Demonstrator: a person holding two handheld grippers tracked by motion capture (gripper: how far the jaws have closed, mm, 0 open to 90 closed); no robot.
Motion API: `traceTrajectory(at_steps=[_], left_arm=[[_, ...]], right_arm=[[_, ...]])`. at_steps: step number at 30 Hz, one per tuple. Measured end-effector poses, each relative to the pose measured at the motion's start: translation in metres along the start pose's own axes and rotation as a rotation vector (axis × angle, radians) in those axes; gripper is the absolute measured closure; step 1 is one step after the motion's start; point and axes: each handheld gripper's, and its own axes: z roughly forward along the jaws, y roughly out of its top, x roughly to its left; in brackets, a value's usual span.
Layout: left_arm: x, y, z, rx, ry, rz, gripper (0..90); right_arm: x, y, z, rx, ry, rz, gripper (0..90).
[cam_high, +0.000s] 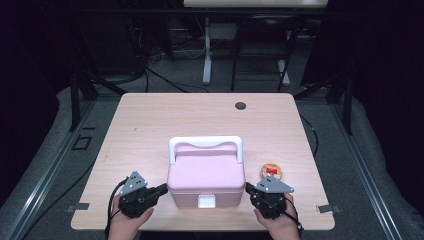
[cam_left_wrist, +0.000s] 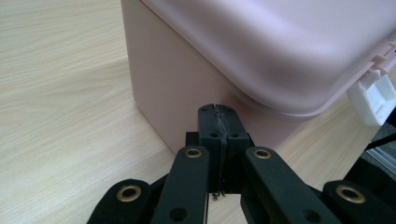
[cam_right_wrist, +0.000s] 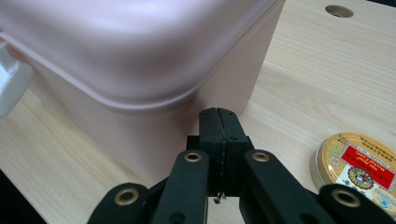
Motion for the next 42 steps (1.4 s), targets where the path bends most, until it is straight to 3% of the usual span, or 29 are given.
traceTrajectory(at_steps=[9,18,25,29,32,42], left_arm=[[0.0,-0.002,-0.002,0.0,-0.003,0.005,90.0],[0.002,-0.003,-0.003,-0.01,-0.013,-0.029,88.2],[0.003,-0.003,-0.003,-0.008,-0.006,-0.023,85.8],[0.006,-0.004,-0.003,-0.014,-0.012,-0.045,81.3],[0.009,-0.005,-0.002,-0.004,-0.024,-0.059,77.9],[0.018,0.001,-0.008,-0.011,-0.012,-0.071,68.1]], right_arm=[[0.003,-0.002,-0.004,0.002,0.008,-0.026,90.0],[0.003,-0.004,-0.005,-0.007,0.018,-0.03,90.0],[0.002,-0.004,-0.004,-0.008,0.019,-0.021,89.5],[0.0,-0.005,-0.003,-0.01,0.019,-0.019,85.3],[-0.004,-0.005,-0.004,-0.029,0.036,0.013,83.6],[-0.014,0.0,-0.007,-0.038,0.025,0.014,73.7]])
